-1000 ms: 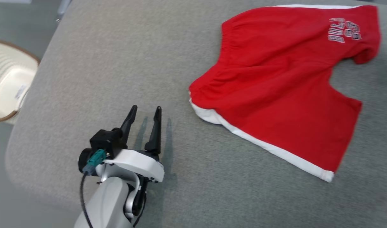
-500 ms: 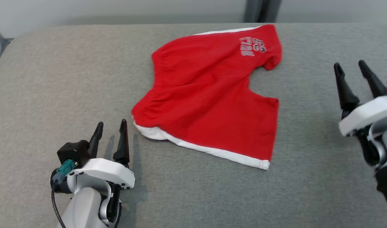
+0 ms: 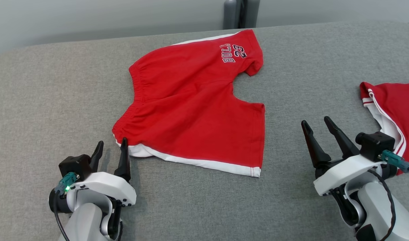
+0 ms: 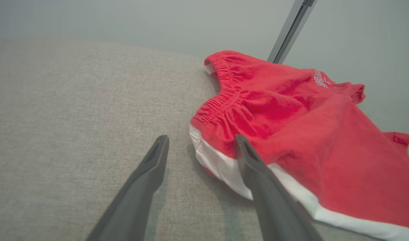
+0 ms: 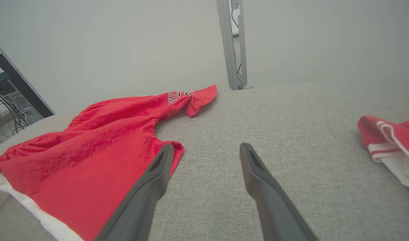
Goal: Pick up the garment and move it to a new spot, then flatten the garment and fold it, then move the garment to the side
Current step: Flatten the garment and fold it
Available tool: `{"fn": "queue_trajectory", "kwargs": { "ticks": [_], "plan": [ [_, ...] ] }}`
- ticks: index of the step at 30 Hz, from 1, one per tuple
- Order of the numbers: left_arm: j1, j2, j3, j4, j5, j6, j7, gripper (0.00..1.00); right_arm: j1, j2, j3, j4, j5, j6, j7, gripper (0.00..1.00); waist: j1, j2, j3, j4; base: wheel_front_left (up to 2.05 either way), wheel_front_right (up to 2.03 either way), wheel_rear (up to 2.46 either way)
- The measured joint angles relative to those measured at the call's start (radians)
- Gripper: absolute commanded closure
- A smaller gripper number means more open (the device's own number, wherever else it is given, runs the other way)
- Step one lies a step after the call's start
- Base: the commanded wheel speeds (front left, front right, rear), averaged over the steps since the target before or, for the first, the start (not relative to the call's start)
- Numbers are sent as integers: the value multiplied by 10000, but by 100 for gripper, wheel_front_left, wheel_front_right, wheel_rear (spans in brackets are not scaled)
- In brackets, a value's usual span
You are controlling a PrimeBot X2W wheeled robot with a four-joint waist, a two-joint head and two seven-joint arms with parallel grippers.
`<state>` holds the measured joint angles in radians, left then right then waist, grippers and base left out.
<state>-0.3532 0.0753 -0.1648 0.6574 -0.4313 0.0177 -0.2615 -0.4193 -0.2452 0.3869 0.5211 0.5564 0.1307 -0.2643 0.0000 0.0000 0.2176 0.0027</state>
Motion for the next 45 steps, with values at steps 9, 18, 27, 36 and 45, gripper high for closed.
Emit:
{"fn": "queue_trajectory", "kwargs": {
  "ticks": [9, 18, 27, 36, 45],
  "plan": [
    [-515, 155, 374, 754, -19, 403, 0, 0, 56, 169, -107, -245, -107, 0, 4, 0, 0, 0, -42, -342, 0, 0, 0],
    [-478, 224, 489, 851, 17, 566, 27, 0, 109, 255, -165, -284, -192, 0, 8, 0, 0, 0, 58, -408, 0, 0, 0],
    [-887, 107, -61, 1499, 169, 272, 401, 0, -21, 309, -151, -328, -301, 0, 46, 0, 0, 0, 280, -558, 0, 0, 0],
    [-1254, 111, -128, 1764, 180, 368, 268, 0, -20, 383, -198, -293, -393, 0, 44, 0, 0, 0, 458, -695, 0, 0, 0],
    [-1253, 134, 46, 1473, 65, 357, 96, 34, 12, 395, -10, -153, -399, 0, 82, 0, 0, 0, 384, -480, 0, 0, 0]
  ]
}}
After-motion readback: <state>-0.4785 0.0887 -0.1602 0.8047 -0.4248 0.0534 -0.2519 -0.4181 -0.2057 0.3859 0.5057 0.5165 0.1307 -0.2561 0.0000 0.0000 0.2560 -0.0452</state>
